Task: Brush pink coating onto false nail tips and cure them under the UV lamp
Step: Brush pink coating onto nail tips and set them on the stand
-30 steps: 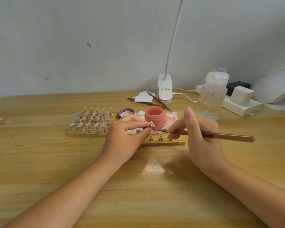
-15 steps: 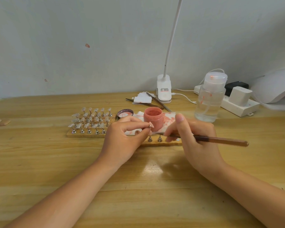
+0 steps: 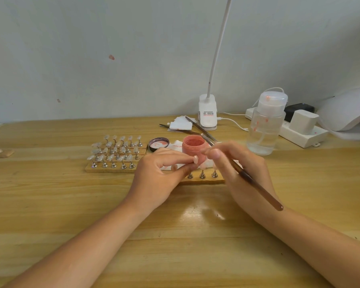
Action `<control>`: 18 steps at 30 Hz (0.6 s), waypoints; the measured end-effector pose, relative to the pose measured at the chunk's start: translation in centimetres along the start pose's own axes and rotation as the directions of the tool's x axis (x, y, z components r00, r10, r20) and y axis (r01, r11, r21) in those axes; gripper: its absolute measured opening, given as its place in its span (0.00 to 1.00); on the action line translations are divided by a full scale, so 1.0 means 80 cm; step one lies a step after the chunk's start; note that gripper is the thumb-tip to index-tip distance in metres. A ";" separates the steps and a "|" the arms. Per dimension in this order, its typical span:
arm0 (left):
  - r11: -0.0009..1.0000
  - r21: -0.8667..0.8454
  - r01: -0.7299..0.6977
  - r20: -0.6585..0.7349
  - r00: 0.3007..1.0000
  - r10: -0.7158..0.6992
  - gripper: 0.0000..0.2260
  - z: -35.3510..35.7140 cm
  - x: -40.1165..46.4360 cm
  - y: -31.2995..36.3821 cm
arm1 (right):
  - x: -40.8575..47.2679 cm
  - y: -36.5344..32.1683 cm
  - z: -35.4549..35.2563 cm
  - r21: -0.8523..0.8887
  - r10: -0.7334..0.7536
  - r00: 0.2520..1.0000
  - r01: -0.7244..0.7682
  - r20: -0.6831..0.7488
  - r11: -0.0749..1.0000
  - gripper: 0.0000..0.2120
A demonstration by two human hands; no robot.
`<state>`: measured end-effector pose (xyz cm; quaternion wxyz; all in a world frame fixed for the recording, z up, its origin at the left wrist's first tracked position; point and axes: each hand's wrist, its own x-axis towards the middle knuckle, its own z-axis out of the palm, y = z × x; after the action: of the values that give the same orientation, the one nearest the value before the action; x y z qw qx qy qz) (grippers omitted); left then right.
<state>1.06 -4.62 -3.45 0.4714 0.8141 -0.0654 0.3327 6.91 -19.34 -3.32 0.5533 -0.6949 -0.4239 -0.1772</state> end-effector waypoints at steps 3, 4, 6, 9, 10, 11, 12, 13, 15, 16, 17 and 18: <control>1.000 -0.004 0.009 0.017 1.000 -0.009 0.06 -0.001 0.000 -0.001 | -0.001 0.002 0.003 -0.086 -0.025 0.999 0.028 0.039 0.996 0.09; 1.000 -0.003 0.018 0.018 1.000 -0.018 0.07 -0.001 -0.001 -0.001 | -0.001 0.003 0.004 -0.112 -0.041 0.998 0.046 0.044 0.993 0.12; 1.000 0.014 0.024 0.017 1.000 -0.024 0.10 -0.001 -0.001 -0.003 | 0.000 0.004 0.006 -0.134 -0.057 0.997 0.063 0.050 0.989 0.16; 1.000 0.016 0.005 0.038 0.999 -0.005 0.07 0.000 -0.001 -0.002 | -0.001 0.007 0.005 -0.133 -0.057 0.998 0.062 0.041 0.989 0.20; 1.000 0.018 -0.003 0.042 0.999 0.002 0.06 0.000 -0.001 -0.001 | -0.002 0.007 0.005 -0.128 -0.056 0.998 0.060 0.041 0.990 0.20; 1.000 0.019 -0.010 0.045 0.999 0.009 0.06 0.000 -0.001 0.000 | -0.002 0.007 0.004 -0.120 -0.059 0.997 0.063 0.042 0.991 0.18; 1.000 0.021 -0.012 0.046 0.999 0.011 0.06 0.000 -0.001 -0.001 | -0.002 0.007 0.004 -0.117 -0.067 0.997 0.071 0.040 0.991 0.17; 1.000 0.022 -0.012 0.047 0.999 0.011 0.06 0.000 -0.001 -0.001 | -0.002 0.006 0.004 -0.119 -0.073 0.997 0.076 0.035 0.990 0.17; 1.000 0.023 -0.007 0.054 0.999 0.005 0.07 0.000 -0.001 0.000 | -0.001 0.005 0.003 -0.126 -0.068 0.998 0.070 0.018 0.990 0.19; 1.000 0.021 0.000 0.060 0.998 -0.001 0.09 0.000 -0.001 0.000 | -0.001 0.005 0.002 -0.130 -0.063 0.998 0.064 0.009 0.989 0.19; 1.000 0.021 0.007 0.069 0.998 -0.008 0.10 0.000 -0.001 0.001 | 0.000 0.005 -0.001 -0.136 -0.057 0.998 0.057 0.001 0.989 0.19; 1.000 0.024 0.014 0.082 0.997 -0.015 0.12 0.000 -0.001 0.001 | 0.001 0.006 -0.005 -0.140 -0.051 0.999 0.049 -0.006 0.989 0.18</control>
<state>0.96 -4.64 -3.42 0.4613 0.8330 -0.0749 0.2962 7.39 -19.65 -3.41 0.5004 -0.7204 -0.4251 -0.2236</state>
